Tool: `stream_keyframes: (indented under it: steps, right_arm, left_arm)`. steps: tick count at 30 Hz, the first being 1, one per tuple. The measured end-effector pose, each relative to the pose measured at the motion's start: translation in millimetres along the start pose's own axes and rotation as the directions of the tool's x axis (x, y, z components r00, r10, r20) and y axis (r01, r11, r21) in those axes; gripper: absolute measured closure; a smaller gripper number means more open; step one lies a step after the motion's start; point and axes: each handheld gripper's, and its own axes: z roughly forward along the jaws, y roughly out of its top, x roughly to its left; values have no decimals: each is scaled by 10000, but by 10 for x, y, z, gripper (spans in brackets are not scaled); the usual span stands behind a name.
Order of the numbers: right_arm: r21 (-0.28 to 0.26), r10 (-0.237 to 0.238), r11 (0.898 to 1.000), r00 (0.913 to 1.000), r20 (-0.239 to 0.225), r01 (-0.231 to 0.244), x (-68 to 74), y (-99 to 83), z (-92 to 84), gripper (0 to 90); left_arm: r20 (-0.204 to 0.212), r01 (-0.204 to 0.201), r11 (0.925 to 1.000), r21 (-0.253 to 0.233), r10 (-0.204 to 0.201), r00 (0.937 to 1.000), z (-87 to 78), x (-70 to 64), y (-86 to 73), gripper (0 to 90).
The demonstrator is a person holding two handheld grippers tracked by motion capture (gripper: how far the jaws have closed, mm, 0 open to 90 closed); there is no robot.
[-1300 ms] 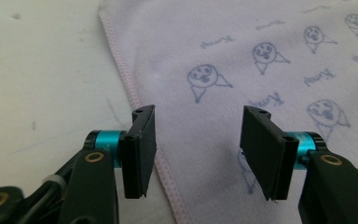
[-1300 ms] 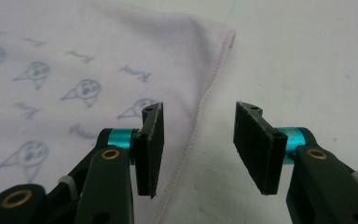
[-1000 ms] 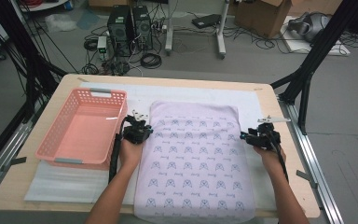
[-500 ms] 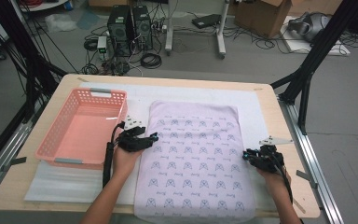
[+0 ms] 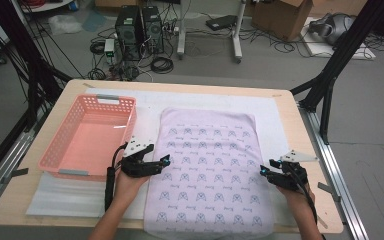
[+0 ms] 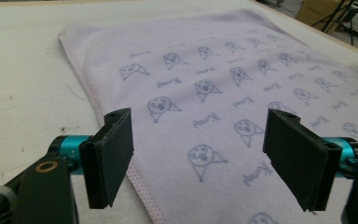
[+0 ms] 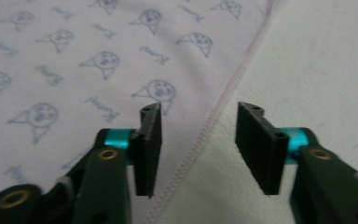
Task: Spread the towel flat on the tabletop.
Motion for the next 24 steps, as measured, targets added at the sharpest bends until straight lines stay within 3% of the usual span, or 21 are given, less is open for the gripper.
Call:
stream_keyframes:
  steps: [3,5,11,13,16,19,24]
  right_arm:
    - [-250,-299,9992,9995,-138,296,42,-25,-50,401]
    - [-480,-377,9982,9991,-196,367,60,-37,-84,389]
    - [-1370,-174,9905,9989,-440,113,67,-15,-221,360]
    - [-1771,10,9841,9982,-607,-118,77,-4,-271,295]
    - [-1889,274,9813,9984,-490,-362,78,-6,-297,184]
    - [-1962,166,9802,9986,-508,-263,48,-15,-317,181]
    - [-1808,441,9823,9984,-340,-495,2,-38,-282,179]
  left_arm:
    - [75,-157,9998,-126,158,9998,-28,-25,2,189]
    - [113,23,9998,-205,-21,9999,-58,-39,-4,190]
    - [462,-86,9988,-486,108,9989,-109,-103,-18,206]
    - [493,-175,9986,-508,201,9986,-103,-114,-10,206]
    - [479,-234,9985,-487,257,9985,-101,-94,-6,204]
    - [420,-96,9988,-477,116,9990,-96,-56,-14,201]
    - [386,-55,9989,-474,73,9992,-110,-24,-13,201]
